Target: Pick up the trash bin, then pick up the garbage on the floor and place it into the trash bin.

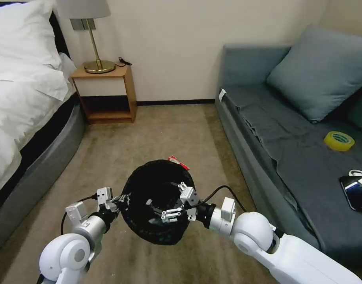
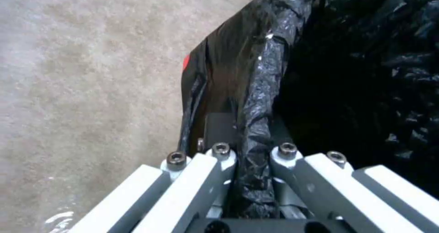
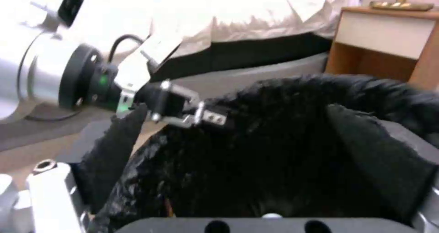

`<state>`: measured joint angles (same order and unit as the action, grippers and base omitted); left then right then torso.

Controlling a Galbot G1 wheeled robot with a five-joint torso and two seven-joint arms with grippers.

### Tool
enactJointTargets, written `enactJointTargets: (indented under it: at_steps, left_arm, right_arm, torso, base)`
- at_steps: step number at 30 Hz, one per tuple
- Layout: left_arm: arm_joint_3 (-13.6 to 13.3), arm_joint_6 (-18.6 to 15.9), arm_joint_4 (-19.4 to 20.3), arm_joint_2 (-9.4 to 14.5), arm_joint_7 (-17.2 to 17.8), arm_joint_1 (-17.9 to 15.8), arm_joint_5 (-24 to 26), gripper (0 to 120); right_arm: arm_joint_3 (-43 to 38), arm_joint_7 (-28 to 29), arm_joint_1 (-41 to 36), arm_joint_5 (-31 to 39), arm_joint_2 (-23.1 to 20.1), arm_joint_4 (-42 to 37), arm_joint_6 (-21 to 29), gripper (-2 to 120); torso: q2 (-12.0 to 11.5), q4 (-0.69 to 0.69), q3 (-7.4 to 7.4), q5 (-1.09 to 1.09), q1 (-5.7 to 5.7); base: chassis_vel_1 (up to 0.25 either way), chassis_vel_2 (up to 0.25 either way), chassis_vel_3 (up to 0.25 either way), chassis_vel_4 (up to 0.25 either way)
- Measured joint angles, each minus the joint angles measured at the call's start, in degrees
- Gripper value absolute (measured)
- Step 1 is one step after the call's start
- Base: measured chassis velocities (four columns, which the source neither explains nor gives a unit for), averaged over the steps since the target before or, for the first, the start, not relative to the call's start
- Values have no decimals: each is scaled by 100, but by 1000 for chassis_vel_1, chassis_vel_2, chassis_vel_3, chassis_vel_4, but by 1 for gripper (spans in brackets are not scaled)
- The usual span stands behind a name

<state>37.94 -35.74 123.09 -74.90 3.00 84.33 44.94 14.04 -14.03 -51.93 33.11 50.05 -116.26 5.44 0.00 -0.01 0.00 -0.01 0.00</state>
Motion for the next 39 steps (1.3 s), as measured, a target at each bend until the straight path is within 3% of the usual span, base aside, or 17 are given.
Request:
enactJointTargets:
  at_steps: [7,10,15,17,20,25,29,35,39]
  left_arm:
    - [352,174,-67,71,24,-11,-252,3]
    - [696,290,-143,80,16,-10,-423,3]
    - [1047,354,-268,46,-45,6,-430,3]
    - [1047,354,-268,46,-45,6,-430,3]
    - [1288,482,-448,49,-119,17,-595,3]
    - [1467,569,-595,68,-175,-4,-695,3]
    - [1709,629,-723,160,-269,-41,-716,3]
    - [1855,684,-807,253,-380,-41,-726,3]
    - [1906,722,-909,385,-458,-37,-719,3]
  right_arm:
    - [-44,233,325,160,127,150,4,100]
    - [50,402,669,302,215,357,60,100]
    - [330,706,1056,402,412,748,206,100]
    - [330,706,1056,402,412,748,206,100]
    - [590,965,1272,471,581,1149,397,100]
    - [823,1277,1382,666,784,1518,625,100]
    - [1205,1554,1559,879,1141,1992,1094,100]
    - [1707,1659,1809,1235,1566,2560,1478,100]
    - [2181,1758,2153,1630,1809,3081,2302,100]
  torso:
    - [0,0,0,0,0]
    - [0,1,0,1,0]
    - [0,1,0,1,0]
    - [0,1,0,1,0]
    - [0,1,0,0,0]
    - [0,1,0,0,0]
    - [0,1,1,0,0]
    - [0,2,1,0,0]
    - [0,1,1,-1,0]
  base:
    - [0,0,0,0]
    - [0,0,0,0]
    - [0,0,0,0]
    - [0,0,0,0]
    - [0,0,0,0]
    - [0,0,0,0]
    - [0,0,0,0]
    - [0,0,0,0]
    - [0,0,0,0]
